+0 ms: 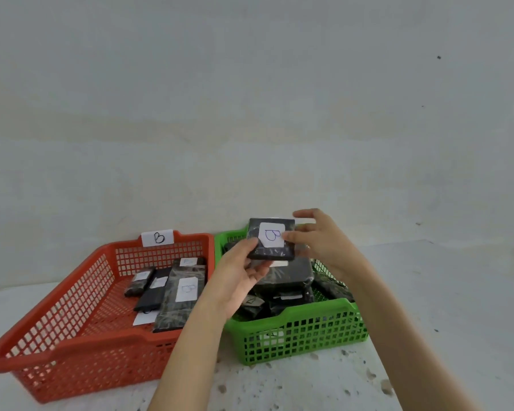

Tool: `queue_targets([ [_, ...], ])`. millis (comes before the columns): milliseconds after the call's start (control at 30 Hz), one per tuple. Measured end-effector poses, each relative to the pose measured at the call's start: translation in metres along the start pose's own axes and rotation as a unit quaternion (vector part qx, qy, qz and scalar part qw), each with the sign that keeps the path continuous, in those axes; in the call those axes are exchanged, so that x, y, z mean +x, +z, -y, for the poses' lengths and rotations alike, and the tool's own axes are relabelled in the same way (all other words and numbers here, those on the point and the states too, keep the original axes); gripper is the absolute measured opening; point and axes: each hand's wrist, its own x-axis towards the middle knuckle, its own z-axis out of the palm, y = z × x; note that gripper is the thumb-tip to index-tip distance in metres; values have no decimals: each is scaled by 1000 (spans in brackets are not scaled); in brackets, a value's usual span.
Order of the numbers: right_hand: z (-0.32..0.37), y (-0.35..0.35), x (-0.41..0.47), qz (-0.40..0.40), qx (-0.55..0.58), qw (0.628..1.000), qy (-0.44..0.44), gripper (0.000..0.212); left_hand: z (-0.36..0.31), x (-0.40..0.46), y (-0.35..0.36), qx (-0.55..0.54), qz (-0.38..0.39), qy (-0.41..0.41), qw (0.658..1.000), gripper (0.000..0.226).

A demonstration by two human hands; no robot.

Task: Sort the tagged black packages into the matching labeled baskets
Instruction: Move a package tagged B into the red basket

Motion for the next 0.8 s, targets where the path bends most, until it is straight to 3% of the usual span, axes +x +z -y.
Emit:
queue_targets([
  [100,12,31,10,-41,0,998,-42,48,-24,-13,-25,100,7,-14,995,11],
  [167,21,64,20,-31,-66,993,-88,38,-42,-23,-46,152,-3,-21,988,10],
  [267,28,120,39,13,-155,977,-146,23,-67,-35,-84,128,-75,-2,989,6],
  [367,26,172,60,71,-156,977,-126,18,-82,-42,-130,227,-165,4,960,14],
  [500,5,224,78,147,-168,972,-75,21,-92,-42,-182,191,-189,-73,960,10],
  [633,-27,236,85,119,-150,981,-23,28,-87,-29,-220,288,-245,-211,902,39],
  [700,-44,229,86,95,-122,988,22,25,-80,-21,-229,351,-257,-274,858,39],
  [800,-56,222,89,76,-119,989,36,27,-67,-10,-228,387,-246,-324,828,42],
])
